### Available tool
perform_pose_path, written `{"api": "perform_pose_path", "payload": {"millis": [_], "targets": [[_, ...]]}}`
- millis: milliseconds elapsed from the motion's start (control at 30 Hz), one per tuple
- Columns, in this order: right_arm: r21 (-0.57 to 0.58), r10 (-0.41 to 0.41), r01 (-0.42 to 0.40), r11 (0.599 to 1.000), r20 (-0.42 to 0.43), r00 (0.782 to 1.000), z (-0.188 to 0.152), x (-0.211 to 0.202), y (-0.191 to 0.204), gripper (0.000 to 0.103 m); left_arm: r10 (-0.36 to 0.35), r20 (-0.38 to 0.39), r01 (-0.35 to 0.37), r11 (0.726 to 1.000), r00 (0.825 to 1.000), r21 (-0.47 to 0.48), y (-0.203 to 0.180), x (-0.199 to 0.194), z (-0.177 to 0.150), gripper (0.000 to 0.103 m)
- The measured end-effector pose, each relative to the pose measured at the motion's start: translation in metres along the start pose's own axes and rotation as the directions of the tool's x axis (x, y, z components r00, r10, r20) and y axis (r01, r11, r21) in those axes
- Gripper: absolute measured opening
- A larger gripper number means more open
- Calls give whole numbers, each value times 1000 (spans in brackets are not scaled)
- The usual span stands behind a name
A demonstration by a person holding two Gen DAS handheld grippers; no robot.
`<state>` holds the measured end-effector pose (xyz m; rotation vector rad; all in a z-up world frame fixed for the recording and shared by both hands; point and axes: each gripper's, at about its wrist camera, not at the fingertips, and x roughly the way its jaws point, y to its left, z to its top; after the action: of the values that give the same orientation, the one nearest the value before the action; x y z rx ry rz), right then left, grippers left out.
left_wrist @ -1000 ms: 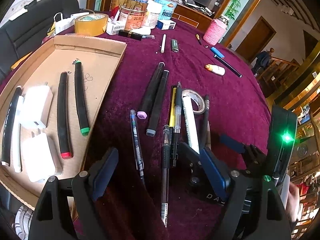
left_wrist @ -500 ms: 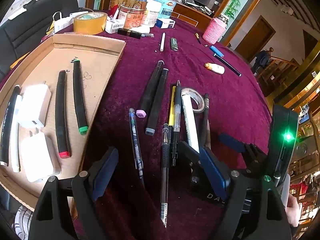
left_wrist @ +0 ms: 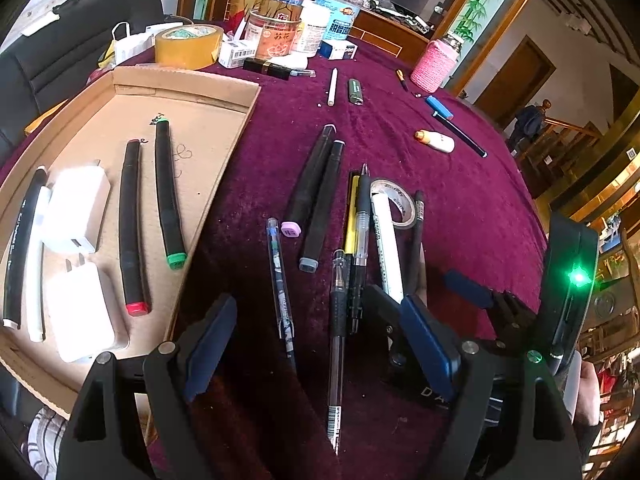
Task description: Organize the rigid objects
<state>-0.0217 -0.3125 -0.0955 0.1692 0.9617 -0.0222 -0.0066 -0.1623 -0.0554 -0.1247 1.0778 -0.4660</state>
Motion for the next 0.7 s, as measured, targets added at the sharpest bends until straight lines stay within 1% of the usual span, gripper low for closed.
{"api": "perform_pose_path", "payload": {"millis": [700], "targets": [[0,0,0,1000,0,1000,0,0,0,103,-1,0,1,1000,1000,-5,5,0,0,83]]}}
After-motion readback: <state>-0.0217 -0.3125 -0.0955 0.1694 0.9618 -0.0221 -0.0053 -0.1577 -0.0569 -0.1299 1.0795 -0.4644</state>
